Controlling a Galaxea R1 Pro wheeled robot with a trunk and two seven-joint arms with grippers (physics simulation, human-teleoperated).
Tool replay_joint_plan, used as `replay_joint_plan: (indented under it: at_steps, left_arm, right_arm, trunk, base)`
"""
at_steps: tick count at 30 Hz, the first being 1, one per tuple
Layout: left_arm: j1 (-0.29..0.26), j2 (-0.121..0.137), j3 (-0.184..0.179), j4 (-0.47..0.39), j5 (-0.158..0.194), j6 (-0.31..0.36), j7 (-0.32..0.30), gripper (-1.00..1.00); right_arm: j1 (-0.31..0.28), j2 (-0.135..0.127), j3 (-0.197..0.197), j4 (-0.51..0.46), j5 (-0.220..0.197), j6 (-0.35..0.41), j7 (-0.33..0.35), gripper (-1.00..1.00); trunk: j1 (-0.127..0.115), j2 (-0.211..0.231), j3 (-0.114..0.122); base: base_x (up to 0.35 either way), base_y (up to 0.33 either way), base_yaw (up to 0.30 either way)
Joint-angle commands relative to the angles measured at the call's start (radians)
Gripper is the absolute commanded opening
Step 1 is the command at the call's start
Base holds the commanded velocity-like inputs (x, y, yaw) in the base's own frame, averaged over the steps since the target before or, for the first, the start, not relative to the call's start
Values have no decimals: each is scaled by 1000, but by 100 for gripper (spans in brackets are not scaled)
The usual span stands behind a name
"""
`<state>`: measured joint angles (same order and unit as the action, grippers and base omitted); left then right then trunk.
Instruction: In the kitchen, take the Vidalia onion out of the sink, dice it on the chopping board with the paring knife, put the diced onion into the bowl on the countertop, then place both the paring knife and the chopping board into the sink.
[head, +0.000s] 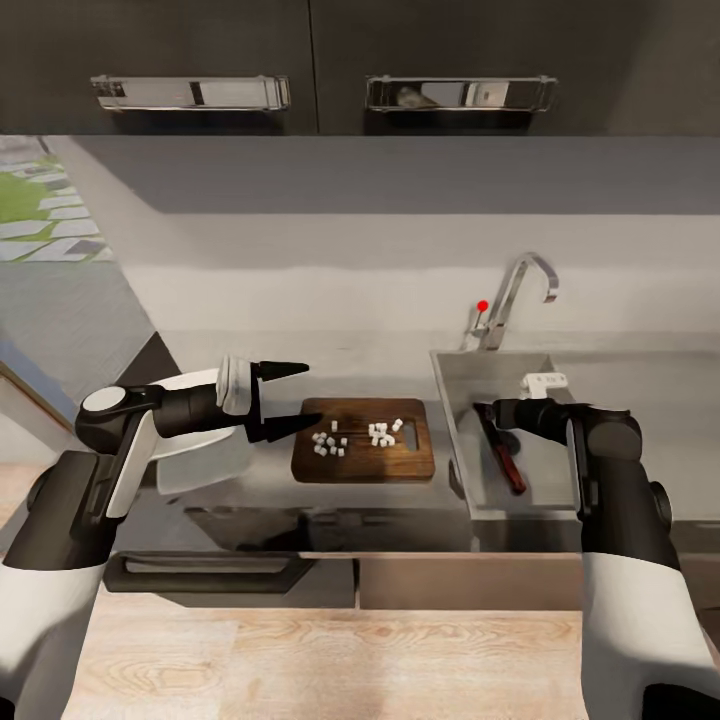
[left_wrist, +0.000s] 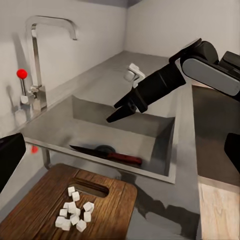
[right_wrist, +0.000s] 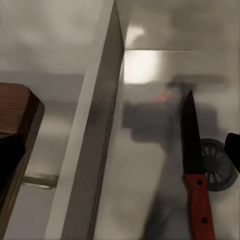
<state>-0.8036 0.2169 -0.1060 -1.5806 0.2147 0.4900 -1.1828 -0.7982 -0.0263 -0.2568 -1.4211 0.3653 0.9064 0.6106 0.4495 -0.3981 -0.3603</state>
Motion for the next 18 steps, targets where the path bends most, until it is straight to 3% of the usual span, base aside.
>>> replay_joint_plan:
  at_steps: [1, 6, 18]
  left_arm:
    - [-1, 1, -1, 0, 6, 10, 0, 100]
    - [-1, 1, -1, -1, 6, 10, 0, 100]
    - [-1, 1, -1, -1, 6, 10, 0, 100]
  right_arm:
    - [-1, 0, -1, -1, 11, 3, 10, 100]
    - [-1, 0, 0, -1, 11, 4, 9, 100]
    - [0, 0, 9, 3, 13, 40, -11, 100]
  trunk:
    - [1, -2, -2]
    - [1, -2, -2]
    - [1, -2, -2]
  base:
    - [-29, 25, 0]
    - [-11, 14, 0]
    - [0, 120, 0]
